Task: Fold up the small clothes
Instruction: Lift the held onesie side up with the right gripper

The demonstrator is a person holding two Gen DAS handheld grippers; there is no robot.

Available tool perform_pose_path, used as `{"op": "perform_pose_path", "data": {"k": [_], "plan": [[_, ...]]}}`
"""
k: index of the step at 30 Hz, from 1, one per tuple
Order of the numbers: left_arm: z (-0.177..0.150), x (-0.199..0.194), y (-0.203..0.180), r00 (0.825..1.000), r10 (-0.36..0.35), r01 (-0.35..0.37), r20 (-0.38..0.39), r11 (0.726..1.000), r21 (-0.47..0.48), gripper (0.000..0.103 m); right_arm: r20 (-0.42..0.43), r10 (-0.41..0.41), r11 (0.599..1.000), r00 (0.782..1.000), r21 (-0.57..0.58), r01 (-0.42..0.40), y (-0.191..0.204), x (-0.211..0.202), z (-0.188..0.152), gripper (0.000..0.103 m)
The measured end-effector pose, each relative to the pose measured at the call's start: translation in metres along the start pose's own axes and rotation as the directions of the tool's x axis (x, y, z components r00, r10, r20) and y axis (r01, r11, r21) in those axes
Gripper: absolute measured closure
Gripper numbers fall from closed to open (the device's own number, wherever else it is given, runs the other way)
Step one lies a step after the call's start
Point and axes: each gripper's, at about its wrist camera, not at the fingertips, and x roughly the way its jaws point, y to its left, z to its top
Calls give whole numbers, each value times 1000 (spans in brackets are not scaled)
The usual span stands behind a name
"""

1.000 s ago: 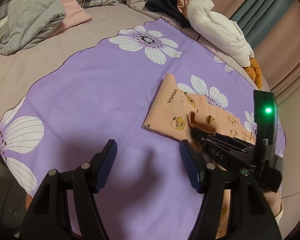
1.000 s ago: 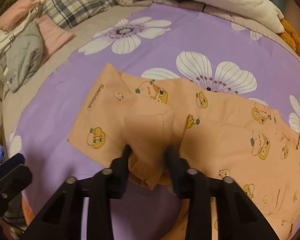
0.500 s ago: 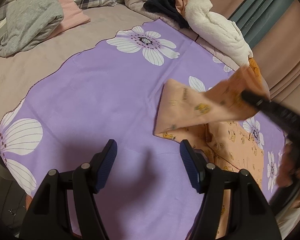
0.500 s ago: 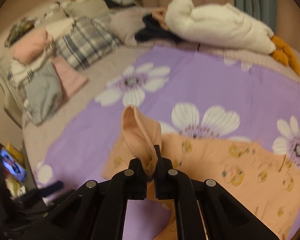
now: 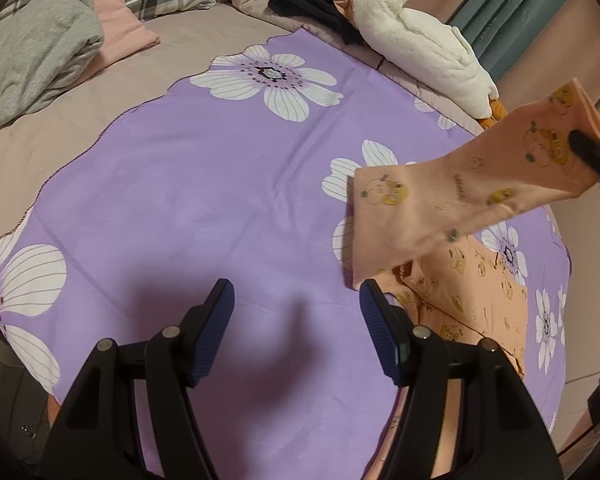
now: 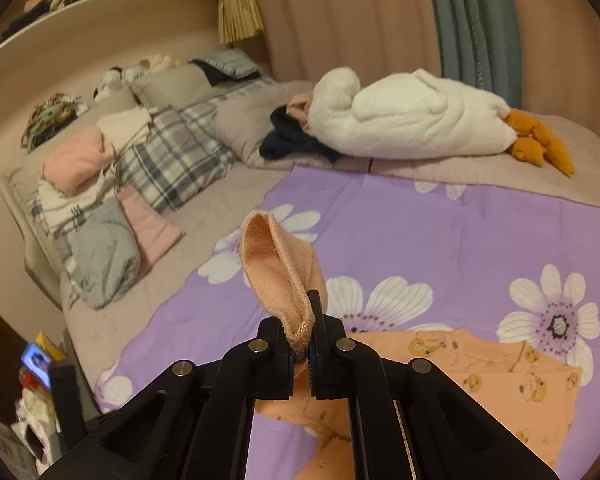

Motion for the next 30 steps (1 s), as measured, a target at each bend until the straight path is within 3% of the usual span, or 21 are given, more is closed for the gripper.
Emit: {"op": "perform_pose_path", "data": {"k": [17, 30], "plan": [[6, 24, -35, 997, -35, 39, -62, 997, 69, 39, 143, -77, 989, 987, 139, 57, -57, -59, 3, 97], [20, 63, -75, 990, -52, 71, -134, 987, 145, 40, 122, -175, 954, 977, 267, 138, -113, -75, -21, 97]]}}
